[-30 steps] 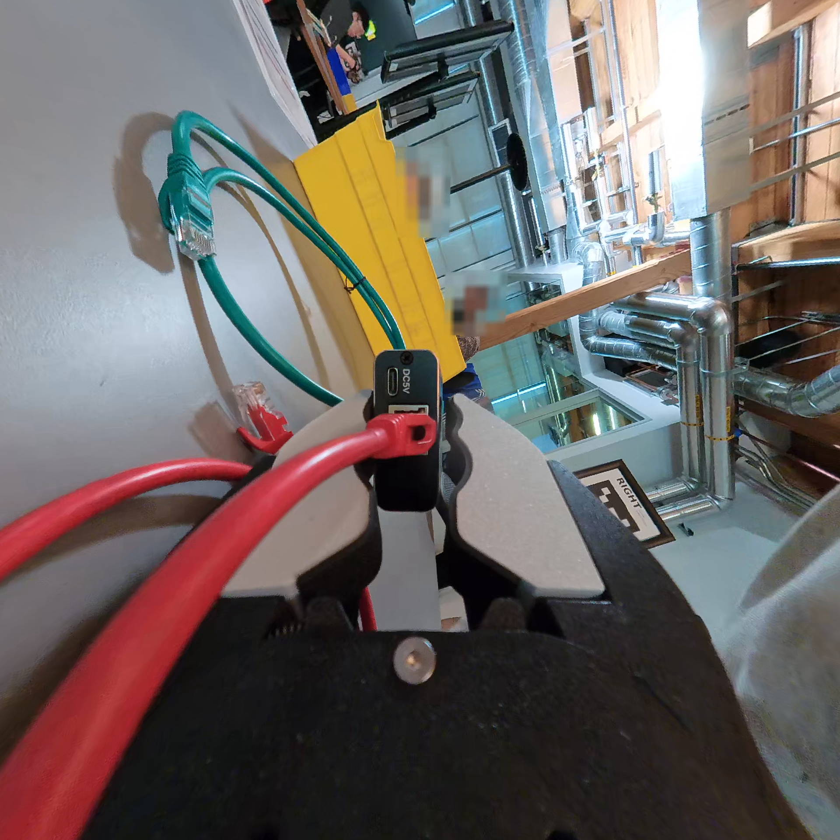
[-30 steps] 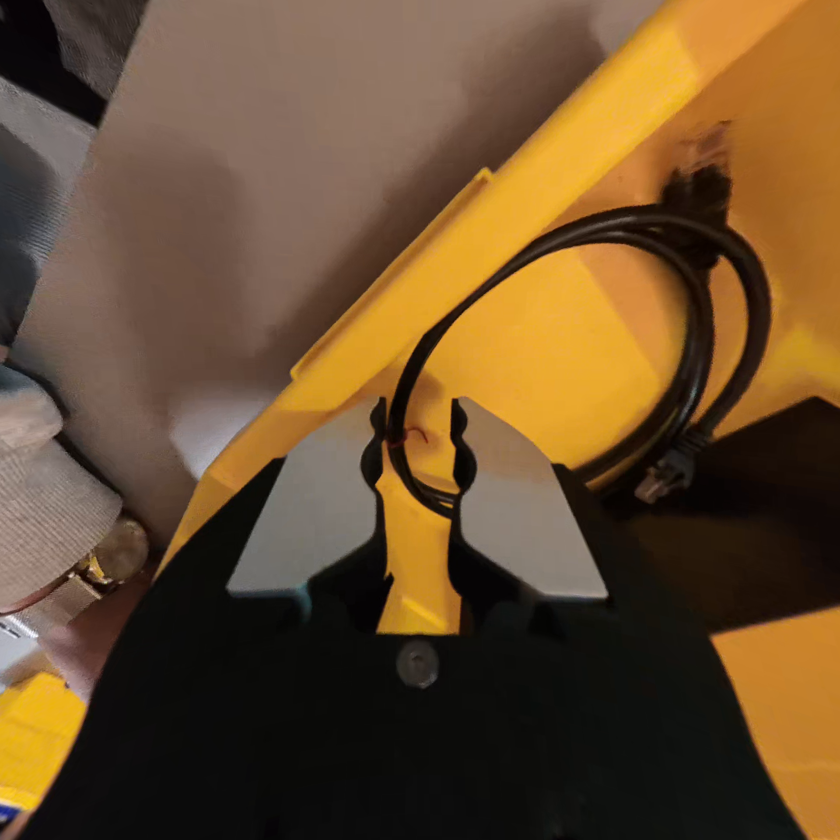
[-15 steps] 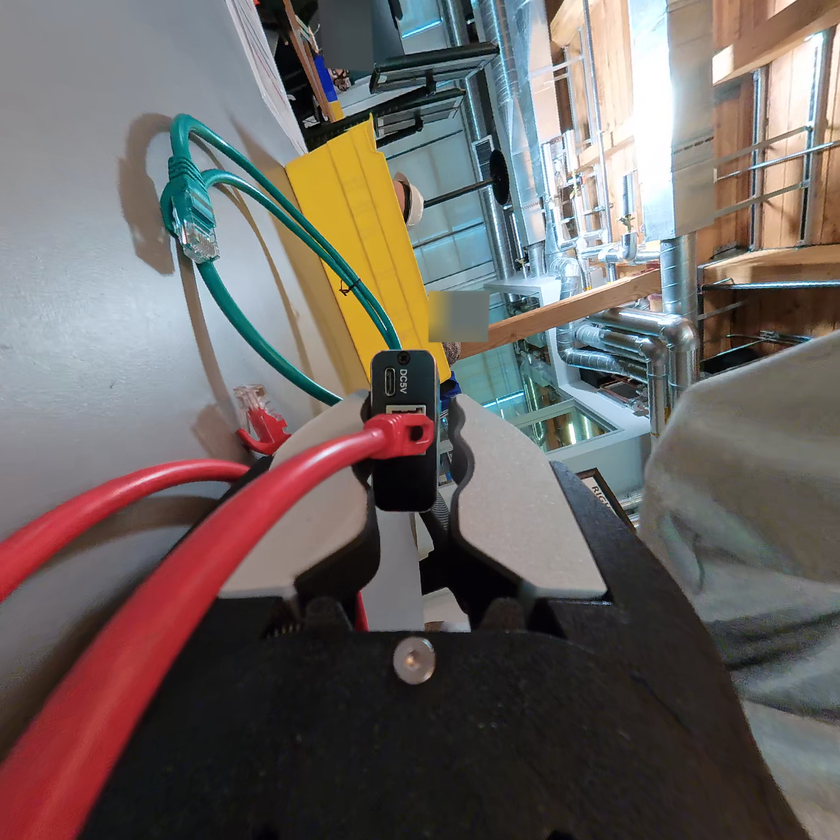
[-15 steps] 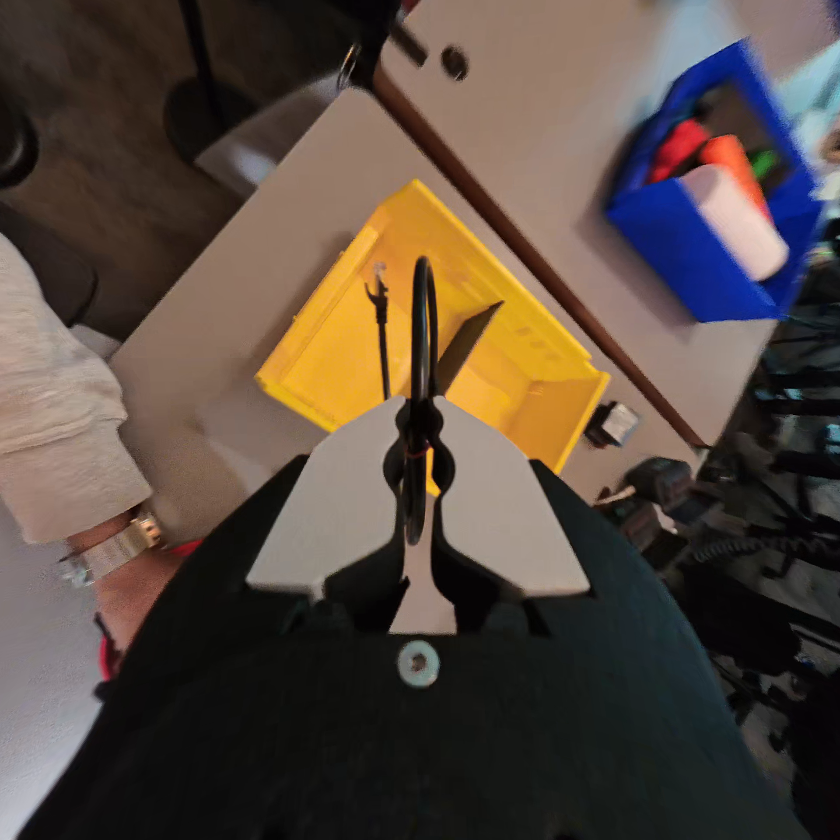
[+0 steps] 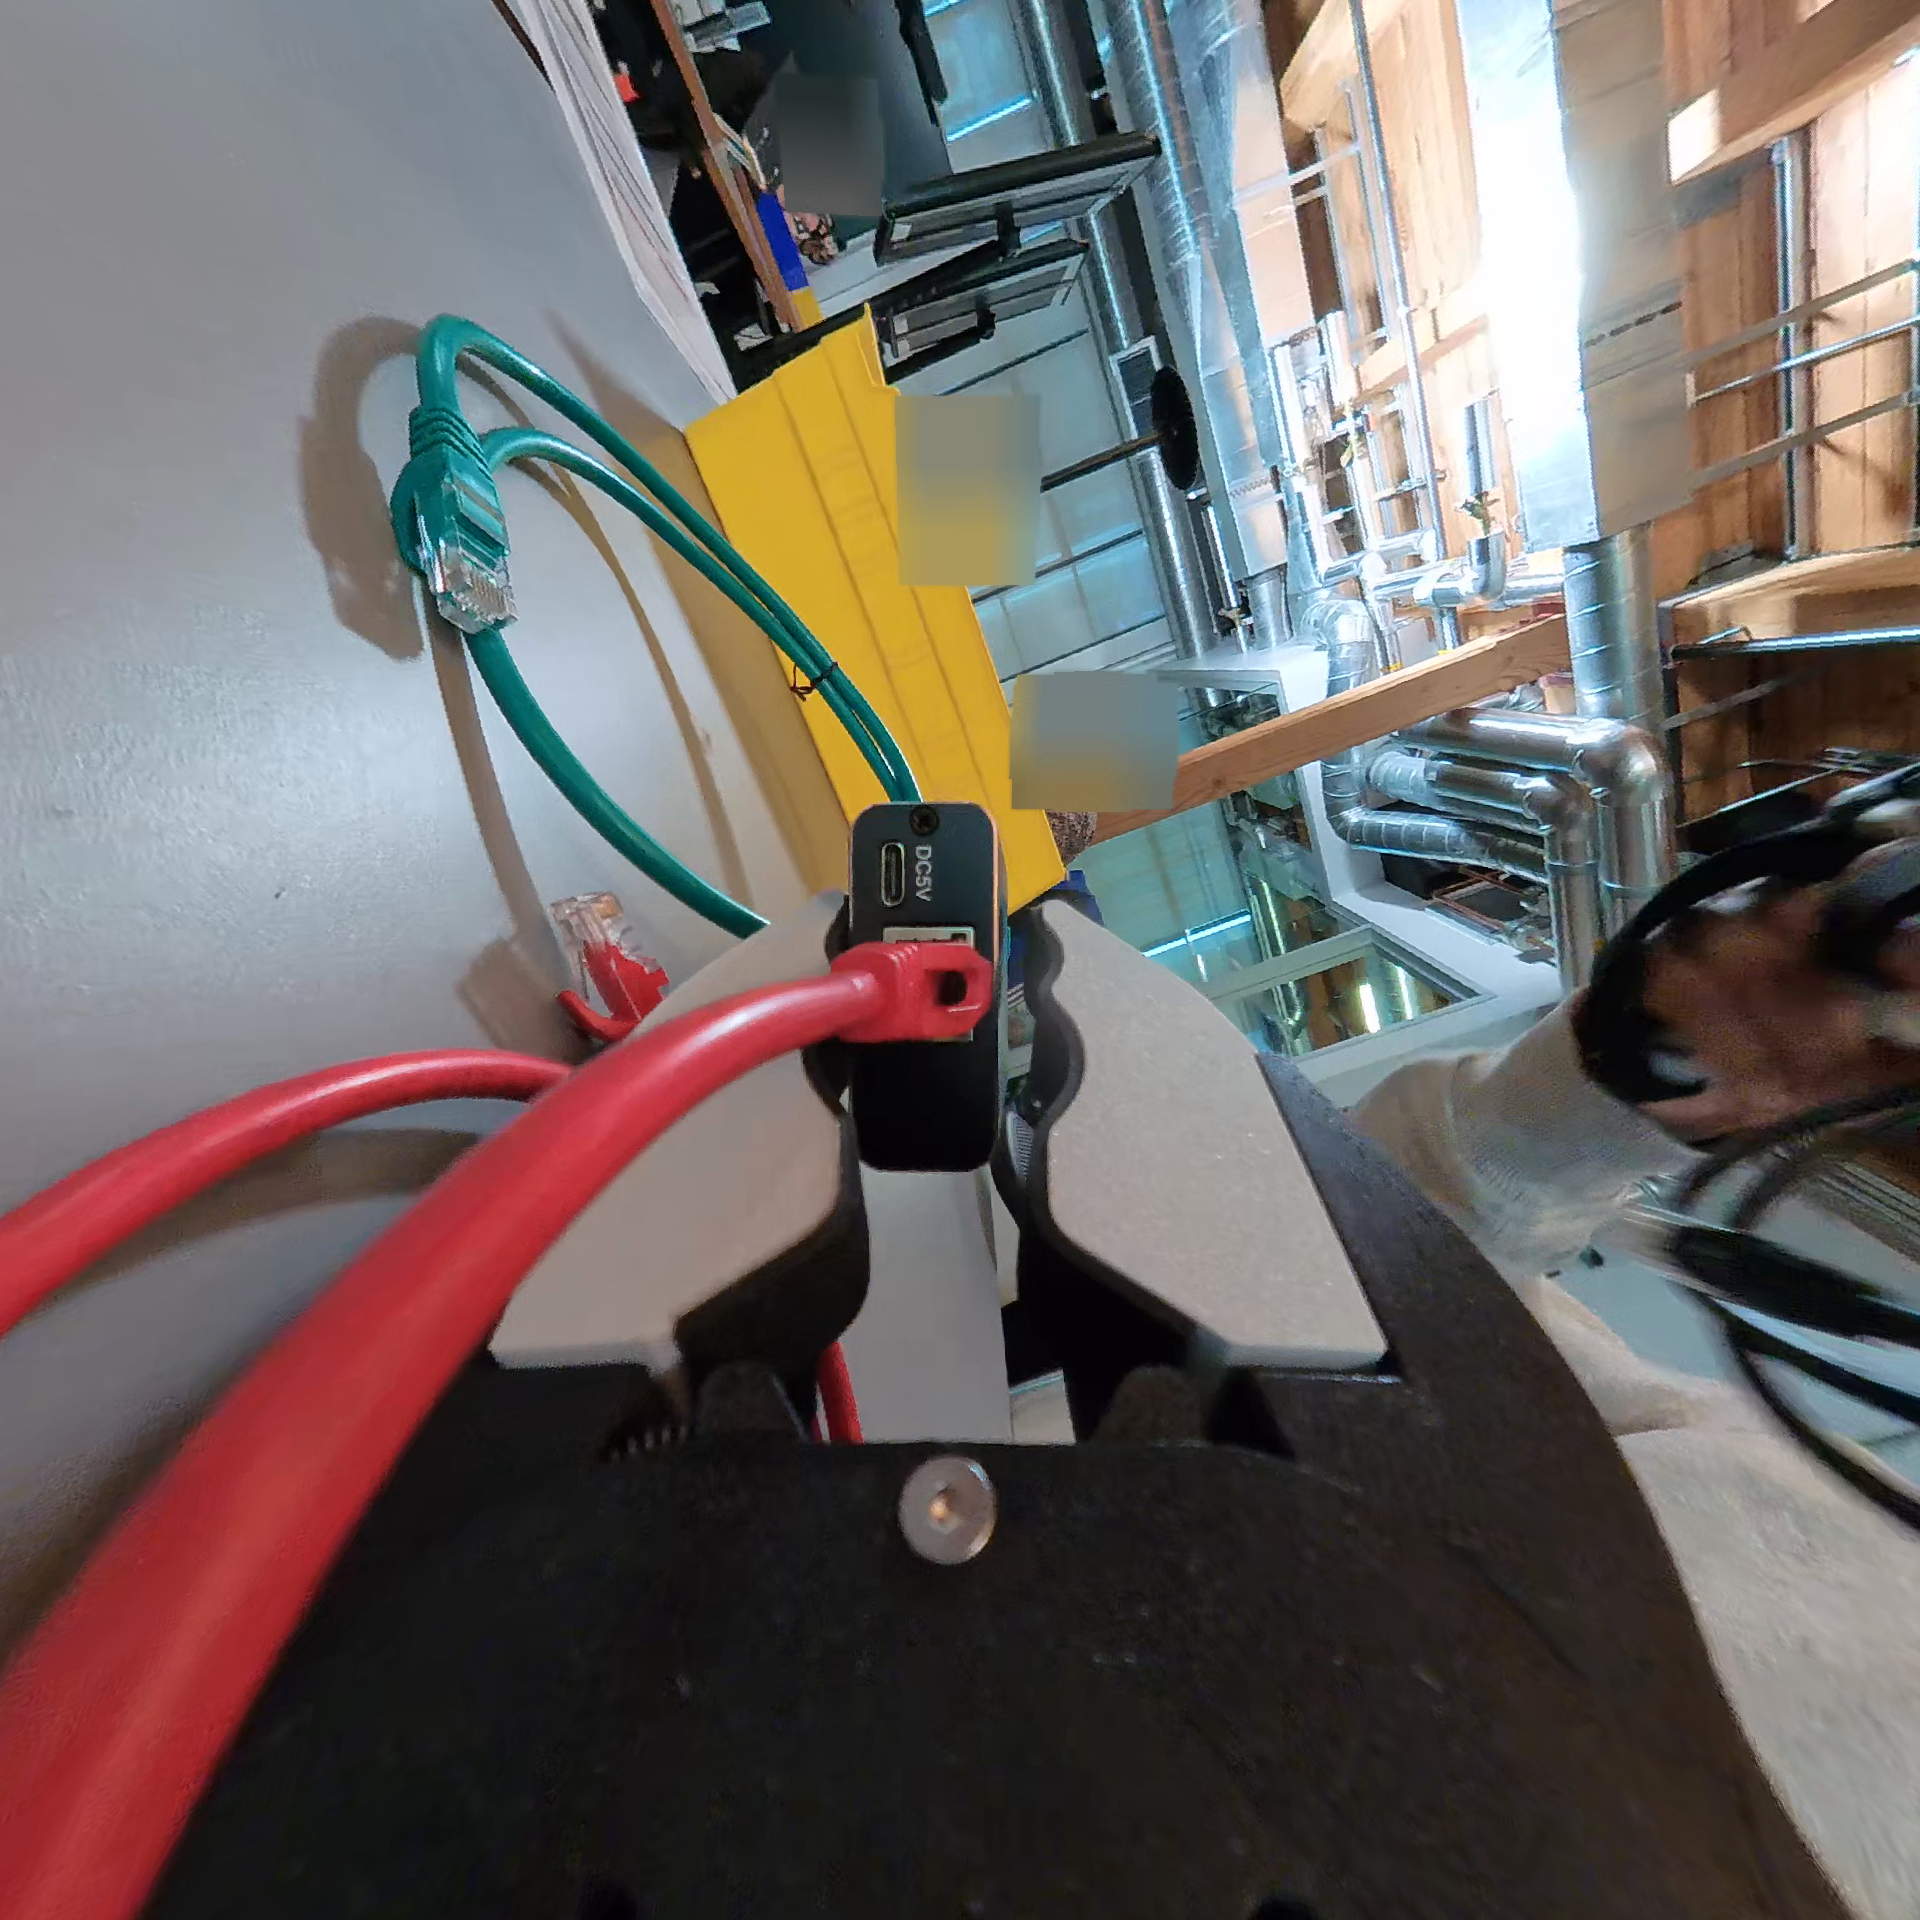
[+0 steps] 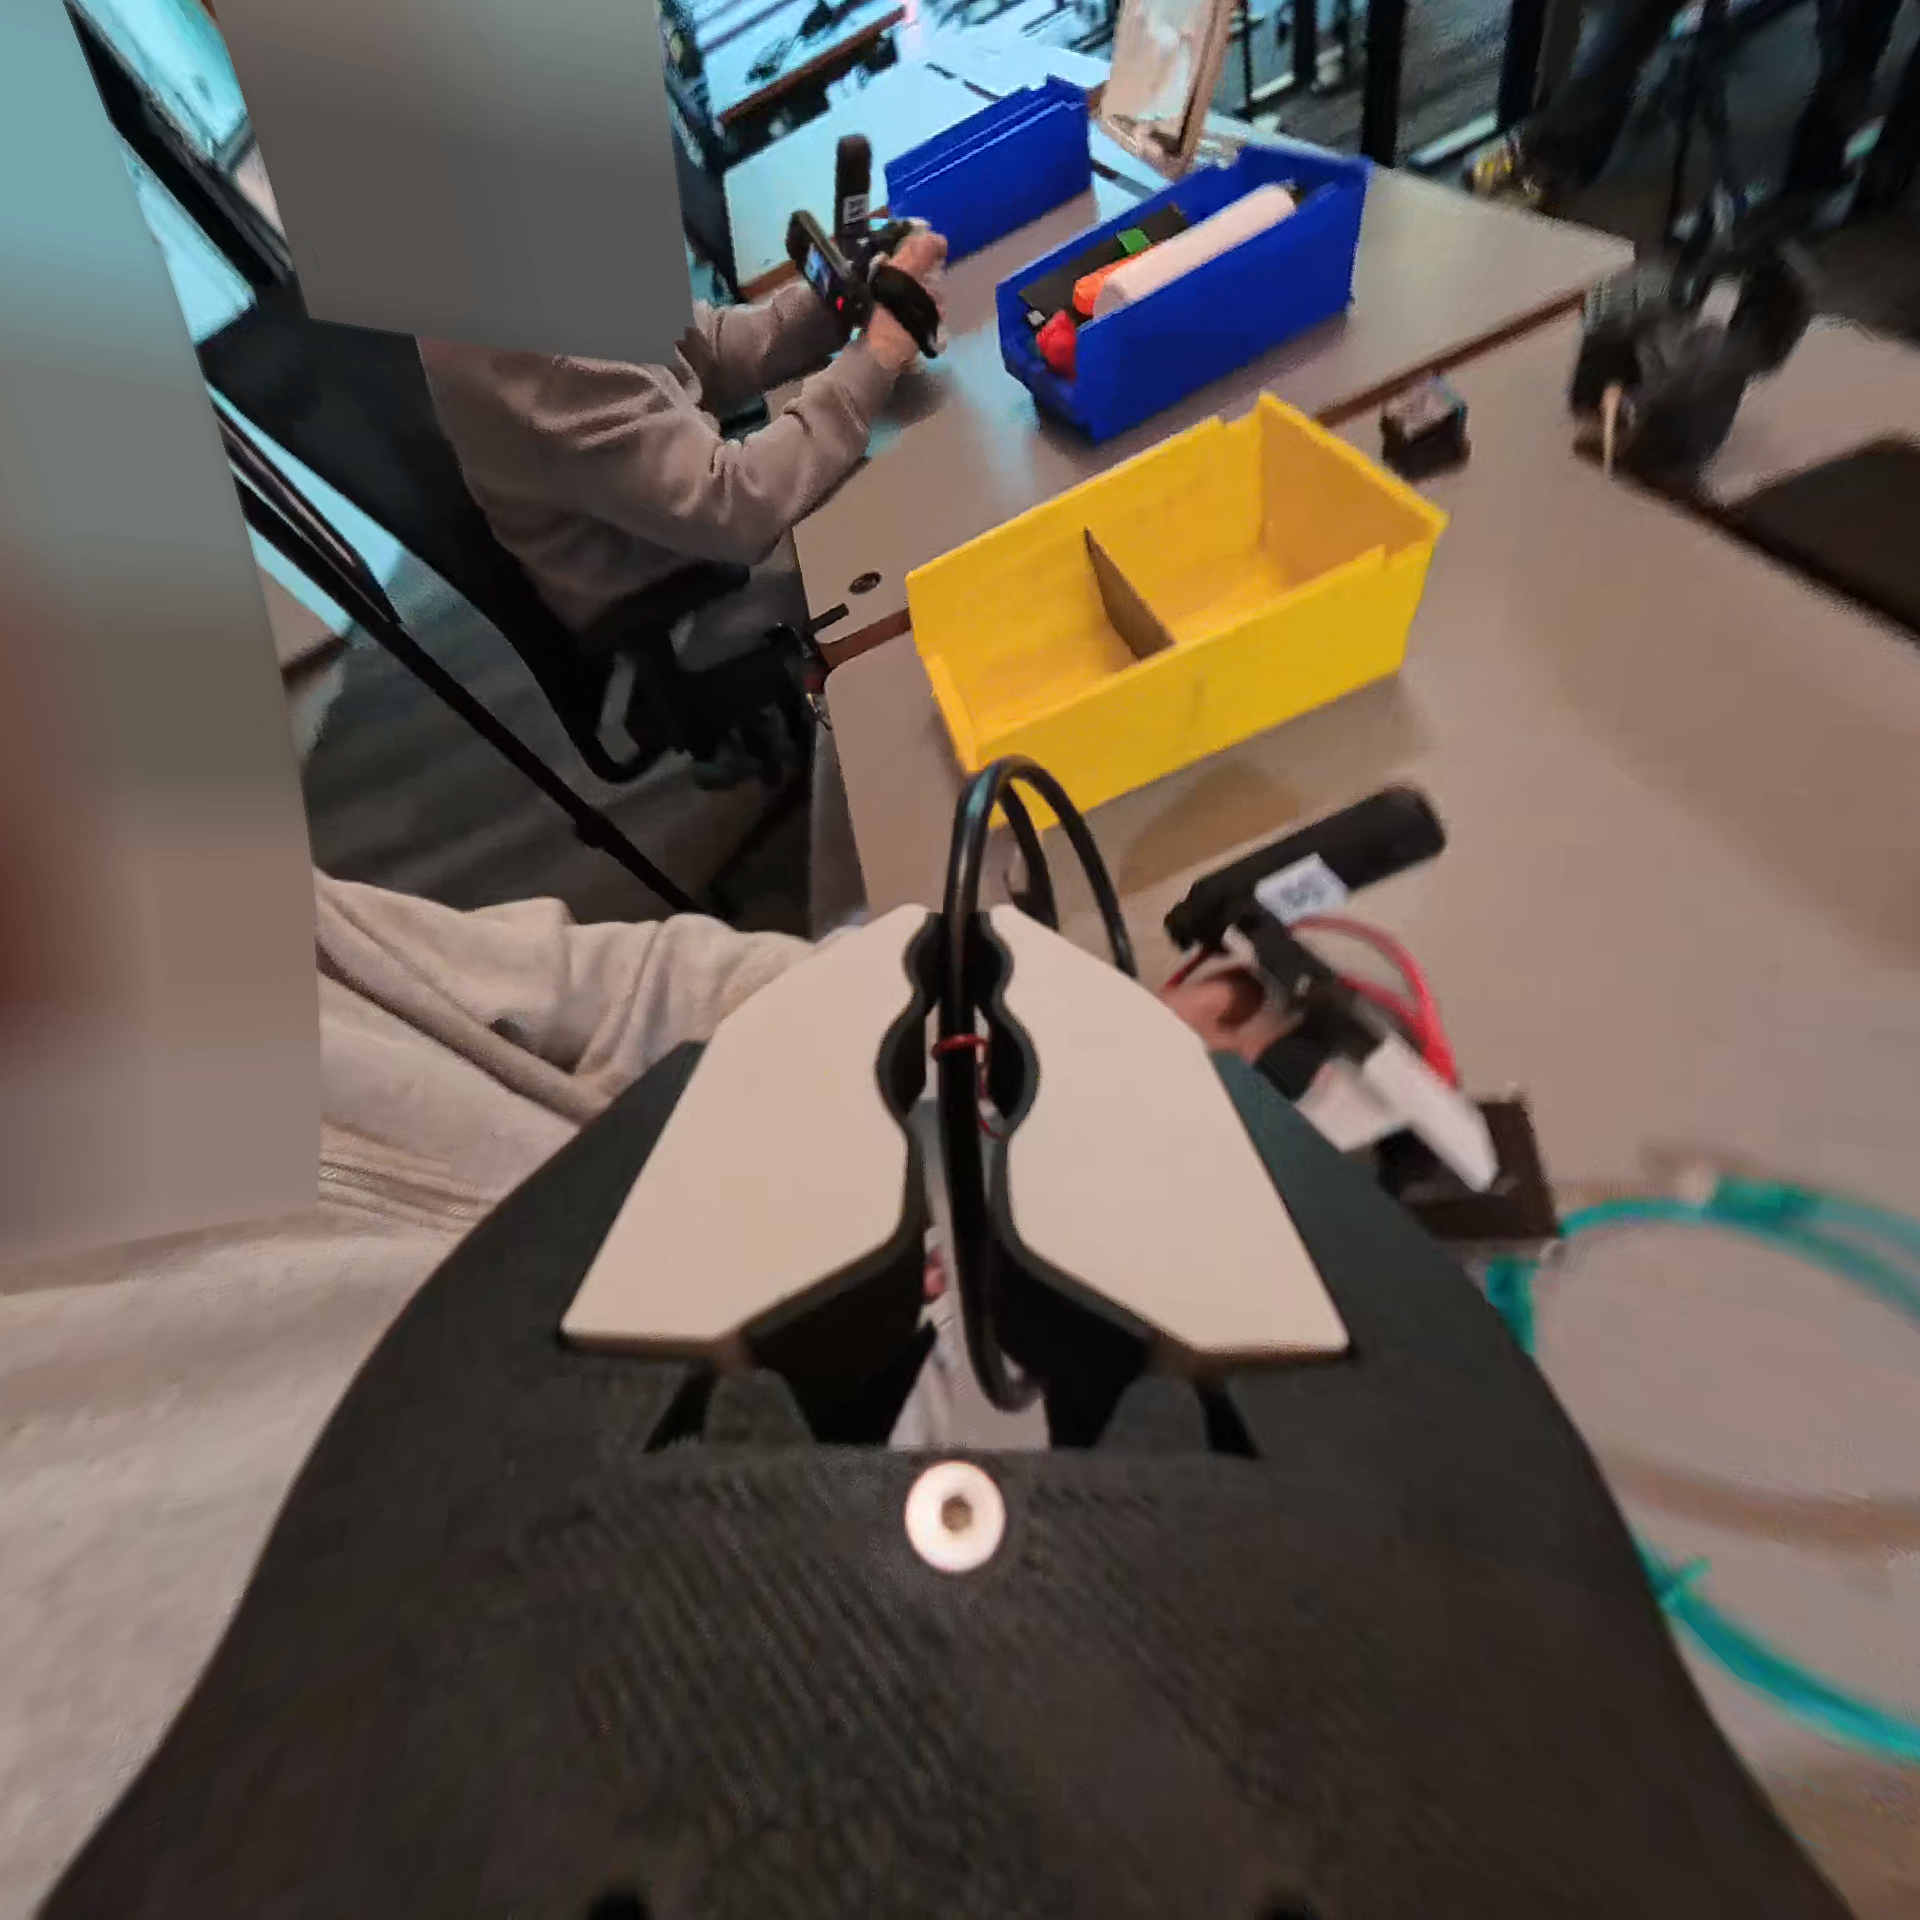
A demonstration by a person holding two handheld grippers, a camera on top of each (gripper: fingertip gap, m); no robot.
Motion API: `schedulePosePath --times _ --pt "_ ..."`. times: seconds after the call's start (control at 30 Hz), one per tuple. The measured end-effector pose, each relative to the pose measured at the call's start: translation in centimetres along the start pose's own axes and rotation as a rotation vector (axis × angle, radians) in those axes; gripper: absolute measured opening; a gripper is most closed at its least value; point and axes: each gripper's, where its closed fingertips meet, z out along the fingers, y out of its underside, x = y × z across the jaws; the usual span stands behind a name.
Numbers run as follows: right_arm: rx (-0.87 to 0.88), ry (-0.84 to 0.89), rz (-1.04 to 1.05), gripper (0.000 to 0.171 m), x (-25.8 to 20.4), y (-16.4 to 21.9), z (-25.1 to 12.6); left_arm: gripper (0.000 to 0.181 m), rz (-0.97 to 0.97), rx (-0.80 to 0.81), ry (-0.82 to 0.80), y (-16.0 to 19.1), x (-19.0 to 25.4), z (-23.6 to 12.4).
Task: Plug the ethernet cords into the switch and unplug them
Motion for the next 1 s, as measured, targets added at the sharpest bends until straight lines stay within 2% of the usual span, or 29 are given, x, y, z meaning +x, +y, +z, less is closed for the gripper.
schedulePosePath --times 0.17,0.27,0.33,0.37,0.4,0.47,0.53,0.63,0.7,0.8,0.9,0.97,1.0 --pt "-0.049 0.038 0.217 0.006 2.7 7.9 -2.5 0.027 0.020 0.007 -0.016 0.0 -0.1 0.0" --pt "-0.105 0.080 0.354 0.006 7.1 12.0 -3.1 0.025 0.028 0.011 -0.016 0.0 0.0 0.0" --pt "-0.172 0.241 0.420 0.008 12.4 15.2 -3.9 0.025 0.028 0.008 -0.016 0.1 0.0 0.0" --pt "-0.196 0.346 0.427 0.018 15.0 16.5 -4.6 0.025 0.029 0.005 -0.017 0.1 0.0 0.0" --pt "-0.205 0.419 0.408 0.025 16.8 17.2 -5.2 0.024 0.031 0.003 -0.018 0.2 0.0 0.0" --pt "-0.175 0.517 0.331 0.027 18.4 17.1 -6.1 0.025 0.034 -0.003 -0.023 0.3 0.0 0.0" --pt "-0.130 0.575 0.224 0.029 17.7 16.1 -6.3 0.028 0.036 -0.010 -0.042 0.4 -0.3 0.1" --pt "-0.134 0.583 -0.017 0.029 14.0 15.8 -4.9 0.024 0.035 -0.013 -0.034 0.4 -0.2 0.1" --pt "-0.208 0.582 -0.197 0.028 11.5 17.6 -3.1 0.024 0.034 0.002 -0.038 0.2 -0.2 0.0" --pt "-0.355 0.594 -0.412 0.024 10.0 22.4 -0.6 0.024 0.034 0.031 -0.045 -0.2 -0.3 -0.2" --pt "-0.489 0.560 -0.414 0.030 10.5 27.1 1.3 0.024 0.029 0.043 -0.044 -0.4 -0.4 -0.3" --pt "-0.482 0.520 -0.389 0.030 10.7 28.0 2.3 0.024 0.029 0.041 -0.045 -0.4 -0.4 -0.3" --pt "-0.464 0.536 -0.401 0.022 11.1 27.6 2.3 0.024 0.028 0.037 -0.046 -0.3 -0.4 -0.2"
